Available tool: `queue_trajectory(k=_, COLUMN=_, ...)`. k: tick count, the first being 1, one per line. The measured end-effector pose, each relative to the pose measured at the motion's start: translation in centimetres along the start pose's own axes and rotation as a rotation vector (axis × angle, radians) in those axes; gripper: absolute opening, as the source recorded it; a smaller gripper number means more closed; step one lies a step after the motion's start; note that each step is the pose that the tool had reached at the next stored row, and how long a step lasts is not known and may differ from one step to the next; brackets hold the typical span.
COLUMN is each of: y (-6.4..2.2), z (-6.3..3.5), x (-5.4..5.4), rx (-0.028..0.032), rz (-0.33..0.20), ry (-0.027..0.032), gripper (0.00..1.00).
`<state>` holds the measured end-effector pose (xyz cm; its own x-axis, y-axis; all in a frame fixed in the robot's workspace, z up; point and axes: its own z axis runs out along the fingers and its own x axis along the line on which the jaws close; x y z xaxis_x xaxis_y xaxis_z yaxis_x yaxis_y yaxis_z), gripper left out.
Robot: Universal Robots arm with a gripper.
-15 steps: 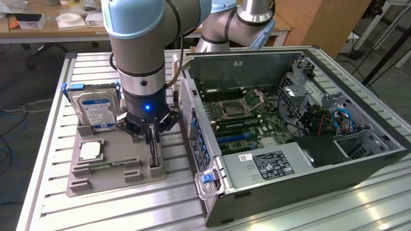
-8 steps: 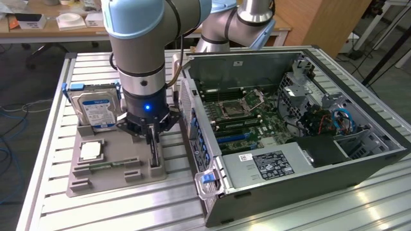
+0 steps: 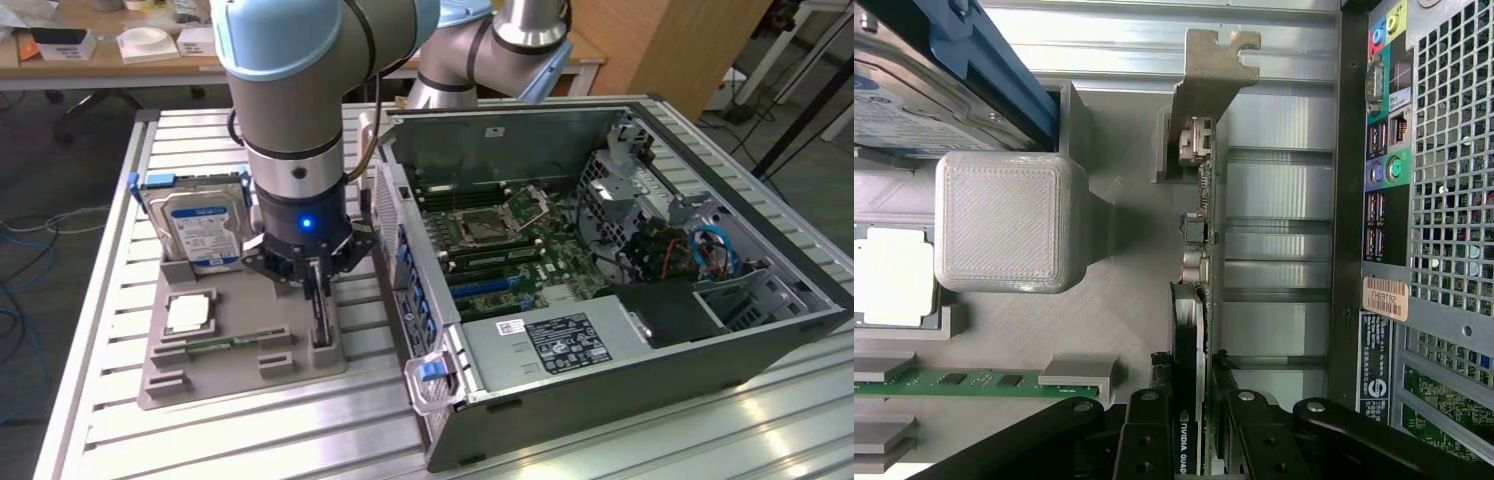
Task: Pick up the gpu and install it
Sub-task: 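Pick up the gpu and move the gpu toward the slot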
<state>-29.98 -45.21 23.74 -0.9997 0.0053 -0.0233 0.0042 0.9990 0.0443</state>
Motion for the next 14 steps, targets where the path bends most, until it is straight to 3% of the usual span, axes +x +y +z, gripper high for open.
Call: queue_trajectory(k=14, y=0.00, z=0.00, x=0.00, rx=0.0000, rz=0.000, ry=0.0000, gripper=0.26)
